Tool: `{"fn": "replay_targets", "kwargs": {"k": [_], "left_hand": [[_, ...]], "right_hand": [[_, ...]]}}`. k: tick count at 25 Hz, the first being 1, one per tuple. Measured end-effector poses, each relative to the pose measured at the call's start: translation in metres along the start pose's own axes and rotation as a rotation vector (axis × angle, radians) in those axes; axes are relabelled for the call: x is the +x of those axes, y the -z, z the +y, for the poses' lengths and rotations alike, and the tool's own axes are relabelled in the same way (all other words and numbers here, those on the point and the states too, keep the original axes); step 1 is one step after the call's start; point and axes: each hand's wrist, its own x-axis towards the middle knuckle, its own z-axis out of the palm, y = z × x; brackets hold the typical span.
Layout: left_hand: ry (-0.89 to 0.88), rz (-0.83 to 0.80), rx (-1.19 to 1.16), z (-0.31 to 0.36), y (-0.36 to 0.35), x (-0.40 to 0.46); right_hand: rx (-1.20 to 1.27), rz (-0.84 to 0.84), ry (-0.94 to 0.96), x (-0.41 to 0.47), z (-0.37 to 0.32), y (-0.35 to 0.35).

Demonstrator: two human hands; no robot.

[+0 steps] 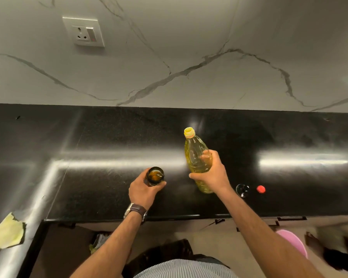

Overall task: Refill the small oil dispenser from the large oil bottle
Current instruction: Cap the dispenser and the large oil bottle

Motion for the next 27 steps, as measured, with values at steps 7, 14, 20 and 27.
{"fn": "replay_targets", "kwargs": {"k": [7, 14, 20, 27], "left_hand": [[0.039, -0.011, 0.010, -0.004, -0.003, 0.002], [0.057, -0.022, 0.004, -0.007, -0.003, 0.005], [0.067, -0.013, -0.003, -0.010, -0.005, 0.005], [0.072, 0.013, -0.016, -0.008, -0.006, 0.003]], "right_hand": [[0.246, 0.097, -0.036, 0.003, 0.034, 0.001], [0.260, 0.034, -0.069, 0.002, 0.050, -0.001], [0.117, -0.092, -0.078, -0.001, 0.065, 0.009], [-0.592, 0.254, -0.132, -0.026, 0.110, 0.066]]}}
